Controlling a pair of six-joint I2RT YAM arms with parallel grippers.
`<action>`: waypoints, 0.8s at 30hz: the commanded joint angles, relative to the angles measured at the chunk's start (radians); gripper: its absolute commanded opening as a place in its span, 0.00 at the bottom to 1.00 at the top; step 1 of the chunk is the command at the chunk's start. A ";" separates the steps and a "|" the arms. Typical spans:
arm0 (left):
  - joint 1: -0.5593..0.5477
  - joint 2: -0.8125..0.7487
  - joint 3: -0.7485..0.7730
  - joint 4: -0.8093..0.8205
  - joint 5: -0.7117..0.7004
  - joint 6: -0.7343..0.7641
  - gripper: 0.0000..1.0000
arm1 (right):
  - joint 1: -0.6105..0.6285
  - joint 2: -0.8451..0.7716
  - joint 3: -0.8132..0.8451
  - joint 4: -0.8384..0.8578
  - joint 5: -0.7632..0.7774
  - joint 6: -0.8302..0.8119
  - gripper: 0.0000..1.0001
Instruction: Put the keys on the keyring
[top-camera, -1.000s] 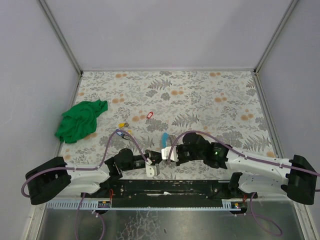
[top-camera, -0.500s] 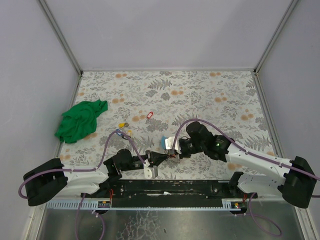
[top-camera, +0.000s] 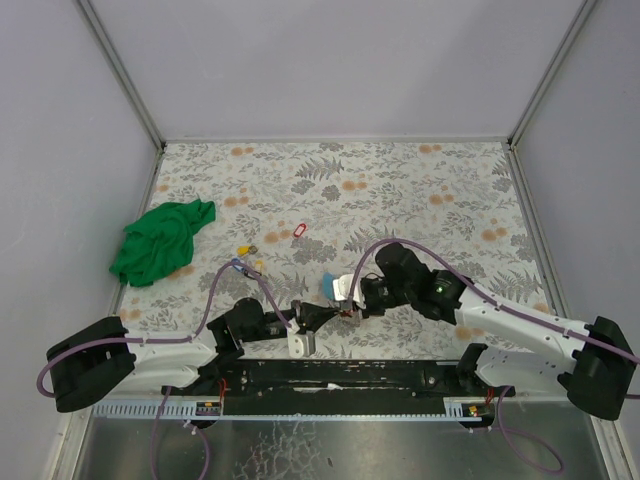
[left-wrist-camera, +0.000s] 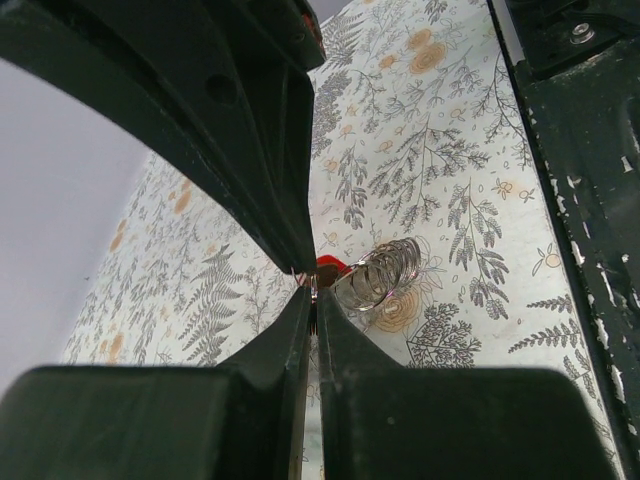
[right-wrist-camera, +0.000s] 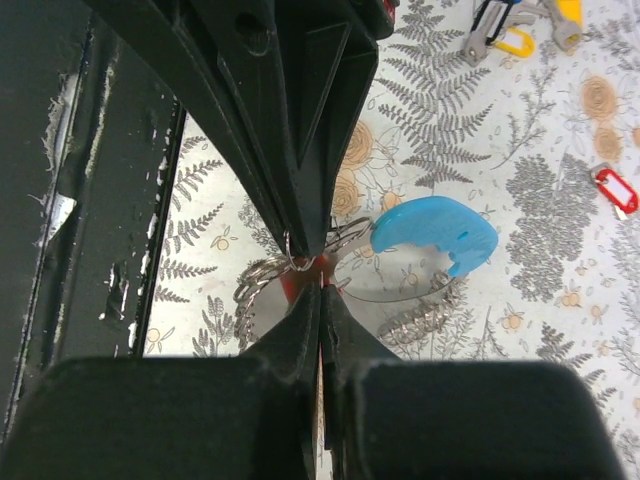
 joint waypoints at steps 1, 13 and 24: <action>-0.009 -0.008 0.003 0.093 -0.027 0.011 0.00 | -0.003 -0.074 -0.040 0.063 0.038 -0.033 0.00; -0.009 0.007 -0.009 0.130 -0.038 0.010 0.00 | -0.004 -0.086 -0.064 0.100 0.037 -0.027 0.00; -0.010 0.055 -0.047 0.231 -0.139 -0.027 0.00 | -0.003 0.020 0.074 -0.029 0.543 0.419 0.00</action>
